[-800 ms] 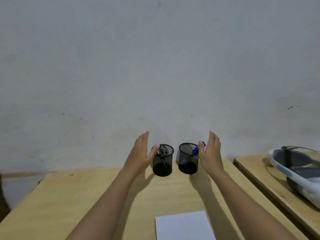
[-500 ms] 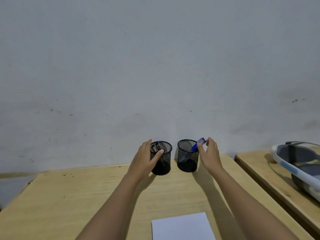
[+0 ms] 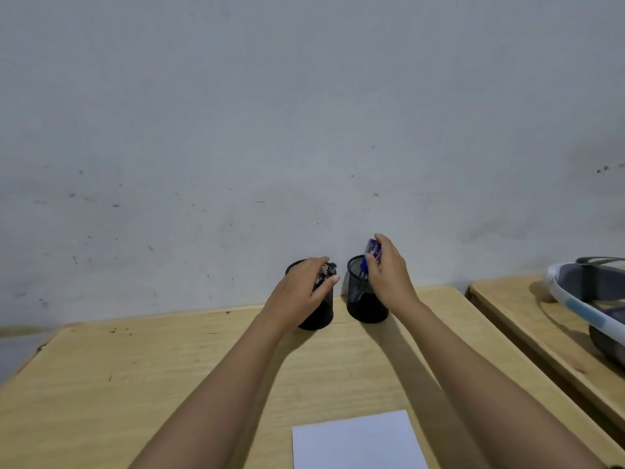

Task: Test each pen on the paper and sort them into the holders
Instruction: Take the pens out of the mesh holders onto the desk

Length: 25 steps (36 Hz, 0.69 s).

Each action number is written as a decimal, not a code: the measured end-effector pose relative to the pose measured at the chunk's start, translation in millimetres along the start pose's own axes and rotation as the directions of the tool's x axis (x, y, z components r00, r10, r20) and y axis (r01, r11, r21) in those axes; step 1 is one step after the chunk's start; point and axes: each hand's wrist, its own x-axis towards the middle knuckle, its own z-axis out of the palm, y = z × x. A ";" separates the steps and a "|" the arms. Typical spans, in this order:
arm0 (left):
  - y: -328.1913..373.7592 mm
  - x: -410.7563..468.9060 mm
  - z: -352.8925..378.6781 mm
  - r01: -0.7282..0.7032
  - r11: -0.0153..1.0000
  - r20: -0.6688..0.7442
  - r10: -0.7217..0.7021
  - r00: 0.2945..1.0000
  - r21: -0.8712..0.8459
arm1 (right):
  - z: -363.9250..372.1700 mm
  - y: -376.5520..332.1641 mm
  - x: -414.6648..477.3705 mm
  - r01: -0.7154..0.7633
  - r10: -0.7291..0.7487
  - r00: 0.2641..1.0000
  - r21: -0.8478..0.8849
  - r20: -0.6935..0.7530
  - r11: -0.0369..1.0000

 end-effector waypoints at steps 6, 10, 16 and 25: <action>4.0 7.3 0.6 -0.012 0.999 0.041 0.013 0.999 -0.032 | 8.3 -7.3 8.1 -0.002 0.000 0.999 0.055 0.042 0.998; 1.5 11.8 0.2 -0.003 0.999 0.044 0.006 0.999 -0.052 | 12.1 -8.1 13.2 0.002 -0.010 0.994 0.072 0.105 0.997; 0.2 16.3 0.0 0.014 0.997 0.044 -0.011 0.999 -0.070 | 11.7 -8.0 13.2 0.011 -0.026 0.992 0.120 0.122 0.993; 8.2 22.7 -7.5 0.016 0.992 -0.039 -0.021 0.999 -0.122 | 2.1 -14.0 8.7 0.010 -0.033 0.994 0.209 0.108 0.978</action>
